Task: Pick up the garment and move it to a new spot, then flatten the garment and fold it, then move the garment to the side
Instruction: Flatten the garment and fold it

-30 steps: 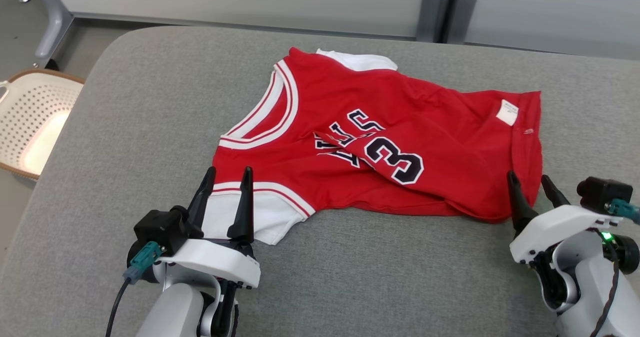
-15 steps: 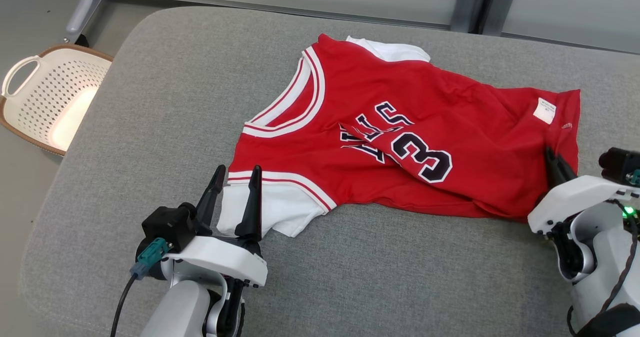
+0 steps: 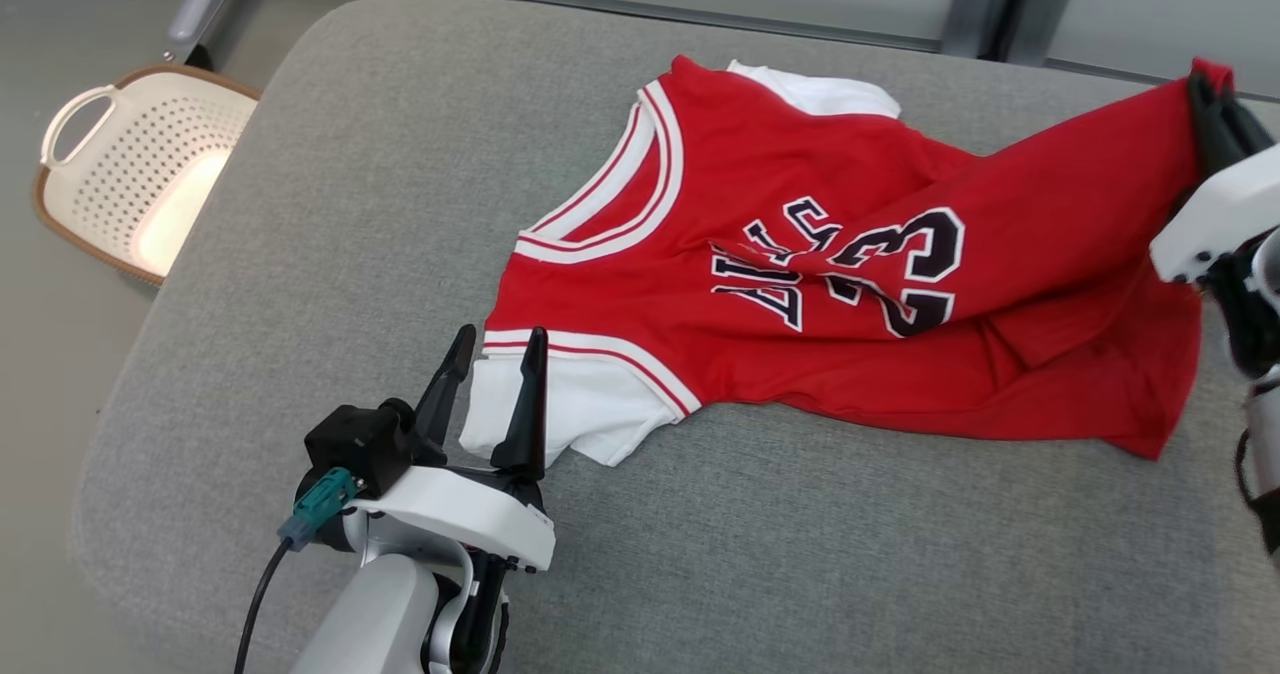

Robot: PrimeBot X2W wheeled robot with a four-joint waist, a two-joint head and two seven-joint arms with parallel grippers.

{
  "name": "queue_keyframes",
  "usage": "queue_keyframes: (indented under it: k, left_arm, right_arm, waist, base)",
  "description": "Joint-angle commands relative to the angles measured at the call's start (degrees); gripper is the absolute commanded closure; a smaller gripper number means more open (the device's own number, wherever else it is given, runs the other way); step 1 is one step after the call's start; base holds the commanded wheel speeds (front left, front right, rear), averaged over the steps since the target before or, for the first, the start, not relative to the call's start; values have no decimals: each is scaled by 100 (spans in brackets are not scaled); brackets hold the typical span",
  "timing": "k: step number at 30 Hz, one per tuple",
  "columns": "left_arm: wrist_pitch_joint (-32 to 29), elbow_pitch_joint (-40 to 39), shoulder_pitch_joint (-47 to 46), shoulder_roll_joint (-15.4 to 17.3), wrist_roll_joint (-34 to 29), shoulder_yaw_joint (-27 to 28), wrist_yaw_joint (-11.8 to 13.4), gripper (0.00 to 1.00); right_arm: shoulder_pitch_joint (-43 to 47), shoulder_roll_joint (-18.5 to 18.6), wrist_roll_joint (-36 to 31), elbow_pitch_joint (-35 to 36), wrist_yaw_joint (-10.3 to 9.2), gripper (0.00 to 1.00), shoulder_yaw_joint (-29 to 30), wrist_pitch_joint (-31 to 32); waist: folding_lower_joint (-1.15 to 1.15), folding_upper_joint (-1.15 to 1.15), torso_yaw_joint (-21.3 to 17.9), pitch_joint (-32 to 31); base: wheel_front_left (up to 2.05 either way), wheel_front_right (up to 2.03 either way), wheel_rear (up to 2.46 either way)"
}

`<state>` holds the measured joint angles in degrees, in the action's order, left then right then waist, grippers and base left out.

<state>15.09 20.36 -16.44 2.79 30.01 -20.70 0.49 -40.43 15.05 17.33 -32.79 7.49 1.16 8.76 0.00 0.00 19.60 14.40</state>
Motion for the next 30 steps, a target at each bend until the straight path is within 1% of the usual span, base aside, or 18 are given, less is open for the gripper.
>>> queue_keyframes:
  k: [1,5,9,13,14,15,19,21,22,25,27,30]
  left_arm:
    - [6,-14,-92,22,56,-30,-2,0]
    - [7,-47,-197,23,174,-192,-3,0]
    - [6,-66,-265,20,261,-334,16,0]
    - [7,-93,-335,22,328,-431,36,0]
    - [7,-98,-341,21,338,-450,40,0]
    - [7,-95,-351,21,339,-471,43,0]
    - [7,-95,-393,21,351,-498,51,0]
    - [7,-95,-399,22,350,-476,64,0]
    - [7,-79,-413,21,308,-452,58,0]
    - [7,-50,-407,24,258,-390,54,0]
    - [7,-43,-393,24,214,-325,48,0]
    - [7,-31,-340,25,144,-227,21,0]
  right_arm:
    - [-137,137,-117,-47,0,100,-71,99]
    - [-589,469,-405,-385,0,100,-210,272]
    - [-1034,696,-715,-908,0,100,-261,199]
    - [-1570,830,-979,-1447,-1,100,19,-88]
    - [-1703,863,-1075,-1589,-1,36,184,-216]
    - [-1806,851,-1187,-1754,-1,0,329,-295]
    - [-2129,812,-1739,-2340,0,0,711,-446]
    - [-2218,730,-1898,-2577,0,0,864,-463]
    - [-2231,654,-2023,-2804,0,0,913,-412]
    - [-2216,588,-2104,-3034,0,0,933,-448]
    - [-2158,547,-2128,-3112,0,0,911,-579]
    - [-2047,438,-1992,-3131,0,0,851,-935]
  waist:
    - [0,0,105,78]
    - [0,0,321,221]
    - [0,0,526,365]
    - [0,0,666,507]
    - [0,0,688,543]
    - [0,0,708,570]
    - [0,0,719,621]
    - [0,0,668,619]
    - [0,0,588,598]
    - [0,0,433,510]
    - [0,0,307,419]
    - [0,0,111,249]
  base:
    - [0,0,0]
    - [0,0,0]
    - [0,0,0]
    - [0,0,0]
    - [0,0,0]
    - [0,0,0]
    - [0,0,0]
    - [0,0,0]
    - [0,0,0]
    - [0,0,0]
    - [0,0,0]
    - [0,0,0]
